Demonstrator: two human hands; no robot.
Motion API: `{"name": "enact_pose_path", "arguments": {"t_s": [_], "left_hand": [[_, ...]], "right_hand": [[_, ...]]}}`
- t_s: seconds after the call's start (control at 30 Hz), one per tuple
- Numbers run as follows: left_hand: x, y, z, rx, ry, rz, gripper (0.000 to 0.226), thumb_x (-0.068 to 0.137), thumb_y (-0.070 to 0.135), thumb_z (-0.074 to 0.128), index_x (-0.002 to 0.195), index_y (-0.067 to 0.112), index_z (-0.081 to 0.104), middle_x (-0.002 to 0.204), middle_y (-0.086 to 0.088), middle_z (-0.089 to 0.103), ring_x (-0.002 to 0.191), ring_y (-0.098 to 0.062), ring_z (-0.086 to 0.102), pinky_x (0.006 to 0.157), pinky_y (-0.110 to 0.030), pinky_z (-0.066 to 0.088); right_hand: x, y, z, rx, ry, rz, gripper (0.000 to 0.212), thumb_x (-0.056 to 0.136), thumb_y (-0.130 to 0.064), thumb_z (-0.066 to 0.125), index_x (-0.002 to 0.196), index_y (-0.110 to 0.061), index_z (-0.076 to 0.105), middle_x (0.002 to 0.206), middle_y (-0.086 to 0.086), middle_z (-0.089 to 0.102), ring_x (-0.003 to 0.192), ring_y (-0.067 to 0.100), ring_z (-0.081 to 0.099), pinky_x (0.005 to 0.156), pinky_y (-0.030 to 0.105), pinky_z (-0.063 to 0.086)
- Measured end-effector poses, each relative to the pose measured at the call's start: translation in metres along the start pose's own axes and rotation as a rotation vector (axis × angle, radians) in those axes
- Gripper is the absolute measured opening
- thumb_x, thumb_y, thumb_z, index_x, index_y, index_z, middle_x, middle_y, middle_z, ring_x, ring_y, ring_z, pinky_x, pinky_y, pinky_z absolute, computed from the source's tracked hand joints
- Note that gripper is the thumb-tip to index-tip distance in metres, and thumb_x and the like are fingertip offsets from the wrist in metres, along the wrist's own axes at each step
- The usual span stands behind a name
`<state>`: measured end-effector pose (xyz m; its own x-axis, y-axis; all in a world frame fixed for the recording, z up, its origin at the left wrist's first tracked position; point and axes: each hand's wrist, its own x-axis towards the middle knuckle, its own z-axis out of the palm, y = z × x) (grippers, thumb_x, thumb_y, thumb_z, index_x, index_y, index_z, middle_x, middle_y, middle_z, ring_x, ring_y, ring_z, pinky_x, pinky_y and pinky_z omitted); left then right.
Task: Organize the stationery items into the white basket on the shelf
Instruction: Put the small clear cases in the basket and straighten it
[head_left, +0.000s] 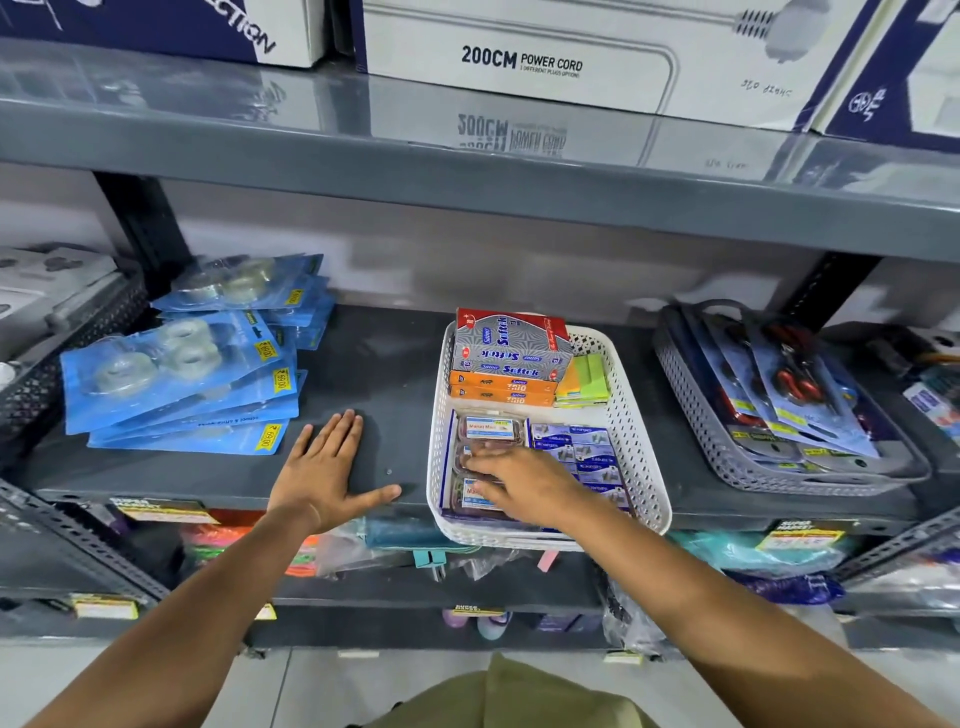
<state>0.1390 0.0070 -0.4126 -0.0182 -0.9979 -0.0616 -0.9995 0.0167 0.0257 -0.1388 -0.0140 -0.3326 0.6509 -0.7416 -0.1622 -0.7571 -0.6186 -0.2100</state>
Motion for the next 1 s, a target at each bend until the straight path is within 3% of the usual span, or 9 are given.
{"name": "enact_pose_path", "arguments": {"t_s": [0.13, 0.3, 0.4, 0.5, 0.6, 0.7, 0.77, 0.9, 1.0], "left_hand": [[0.0, 0.0, -0.001, -0.006, -0.003, 0.003, 0.123, 0.059, 0.096, 0.0, 0.15, 0.015, -0.01, 0.16, 0.001, -0.009, 0.146, -0.013, -0.012, 0.12, -0.041, -0.009], [-0.001, 0.003, -0.014, -0.179, -0.022, -0.011, 0.12, 0.062, 0.092, 0.01, 0.152, 0.014, 0.002, 0.161, -0.001, -0.001, 0.147, -0.013, -0.006, 0.12, -0.039, -0.007], [-0.001, 0.012, -0.034, -0.451, -0.008, -0.004, 0.109, 0.075, 0.085, 0.03, 0.152, 0.011, 0.009, 0.161, -0.005, 0.002, 0.147, -0.016, -0.004, 0.12, -0.041, -0.002], [-0.002, 0.035, -0.057, -0.514, 0.078, 0.122, 0.109, 0.074, 0.083, 0.036, 0.152, 0.012, 0.009, 0.16, -0.001, -0.002, 0.146, -0.014, -0.007, 0.12, -0.036, -0.002], [0.001, 0.069, -0.082, -0.463, 0.13, 0.345, 0.114, 0.066, 0.091, 0.033, 0.152, 0.019, 0.009, 0.158, 0.003, 0.003, 0.147, -0.016, -0.002, 0.119, -0.036, 0.002], [0.012, 0.11, -0.092, -0.304, 0.063, 0.495, 0.12, 0.061, 0.094, 0.034, 0.152, 0.02, 0.009, 0.161, -0.003, 0.006, 0.147, -0.018, 0.003, 0.118, -0.036, 0.005], [0.02, 0.134, -0.088, -0.137, -0.047, 0.523, 0.128, 0.058, 0.094, 0.039, 0.151, 0.013, 0.004, 0.161, -0.007, -0.001, 0.148, -0.022, -0.001, 0.115, -0.033, -0.003], [0.031, 0.151, -0.072, 0.086, -0.262, 0.466, 0.126, 0.066, 0.08, 0.059, 0.151, 0.01, -0.001, 0.161, -0.013, -0.007, 0.147, -0.027, -0.005, 0.12, -0.039, 0.001], [0.033, 0.15, -0.066, 0.122, -0.281, 0.447, 0.125, 0.066, 0.079, 0.059, 0.151, 0.01, 0.0, 0.161, -0.013, -0.006, 0.148, -0.028, -0.002, 0.121, -0.041, 0.006]], "right_hand": [[-0.003, 0.005, 0.003, 0.004, -0.015, -0.006, 0.042, 0.093, -0.032, 0.051, 0.135, -0.025, 0.05, 0.144, -0.001, 0.05, 0.129, 0.023, 0.049, 0.102, 0.042, 0.044], [-0.01, 0.019, -0.015, 0.274, 0.007, 0.002, 0.053, 0.091, -0.041, 0.056, 0.14, -0.024, 0.045, 0.149, -0.004, 0.042, 0.136, 0.016, 0.041, 0.113, 0.038, 0.032], [-0.023, 0.051, -0.04, 0.232, 0.077, 0.079, 0.074, 0.082, -0.054, 0.062, 0.145, -0.025, 0.036, 0.152, -0.001, 0.036, 0.139, 0.018, 0.036, 0.115, 0.039, 0.029], [-0.043, 0.086, -0.052, 0.068, -0.04, 0.157, 0.106, 0.068, -0.064, 0.07, 0.151, -0.022, 0.019, 0.159, 0.0, 0.02, 0.144, 0.017, 0.023, 0.117, 0.031, 0.017], [-0.056, 0.104, -0.045, -0.048, -0.259, 0.191, 0.124, 0.061, -0.066, 0.073, 0.152, -0.019, 0.003, 0.161, 0.005, 0.0, 0.148, 0.018, 0.005, 0.119, 0.029, 0.007], [-0.056, 0.104, -0.034, -0.096, -0.336, 0.174, 0.123, 0.065, -0.057, 0.077, 0.152, -0.016, 0.001, 0.161, 0.009, -0.004, 0.148, 0.019, 0.001, 0.117, 0.027, 0.005], [-0.053, 0.101, -0.032, -0.11, -0.343, 0.175, 0.12, 0.066, -0.053, 0.077, 0.152, -0.017, 0.001, 0.161, 0.009, -0.004, 0.148, 0.02, 0.002, 0.12, 0.032, 0.01], [-0.051, 0.099, -0.031, -0.132, -0.374, 0.173, 0.115, 0.07, -0.05, 0.075, 0.152, -0.022, 0.0, 0.161, 0.006, -0.007, 0.148, 0.021, 0.001, 0.12, 0.037, 0.016], [-0.052, 0.099, -0.028, -0.129, -0.359, 0.167, 0.111, 0.072, -0.047, 0.073, 0.152, -0.023, 0.0, 0.161, 0.007, -0.008, 0.148, 0.023, -0.001, 0.12, 0.035, 0.014]]}}
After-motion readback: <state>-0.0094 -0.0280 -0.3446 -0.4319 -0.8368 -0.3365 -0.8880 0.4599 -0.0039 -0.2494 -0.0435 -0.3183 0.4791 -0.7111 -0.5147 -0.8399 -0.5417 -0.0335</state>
